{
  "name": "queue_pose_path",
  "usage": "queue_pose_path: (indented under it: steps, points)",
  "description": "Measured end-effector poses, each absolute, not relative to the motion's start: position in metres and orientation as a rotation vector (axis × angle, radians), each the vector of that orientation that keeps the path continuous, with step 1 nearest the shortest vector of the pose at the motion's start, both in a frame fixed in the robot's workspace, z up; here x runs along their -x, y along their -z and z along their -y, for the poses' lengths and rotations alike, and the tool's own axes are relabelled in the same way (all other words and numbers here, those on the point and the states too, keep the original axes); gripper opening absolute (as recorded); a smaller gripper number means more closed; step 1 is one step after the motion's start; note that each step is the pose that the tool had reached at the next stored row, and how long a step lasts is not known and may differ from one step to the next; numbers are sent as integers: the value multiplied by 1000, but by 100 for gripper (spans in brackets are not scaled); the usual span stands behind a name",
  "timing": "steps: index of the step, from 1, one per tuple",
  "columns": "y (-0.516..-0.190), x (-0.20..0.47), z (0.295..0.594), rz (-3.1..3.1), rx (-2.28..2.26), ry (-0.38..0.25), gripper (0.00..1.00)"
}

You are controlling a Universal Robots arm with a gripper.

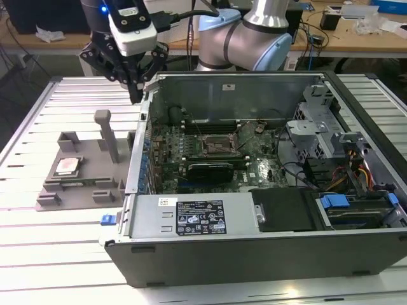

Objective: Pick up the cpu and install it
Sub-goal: 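Reach for the cpu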

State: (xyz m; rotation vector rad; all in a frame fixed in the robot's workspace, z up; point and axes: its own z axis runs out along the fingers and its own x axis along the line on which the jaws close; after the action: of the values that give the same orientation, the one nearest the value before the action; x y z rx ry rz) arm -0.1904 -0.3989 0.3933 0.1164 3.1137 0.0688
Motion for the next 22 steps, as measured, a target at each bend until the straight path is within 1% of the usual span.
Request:
queue_pose_path:
  steps: [22]
  points:
    - [-393,234,399,-3114,-117,-69,11]
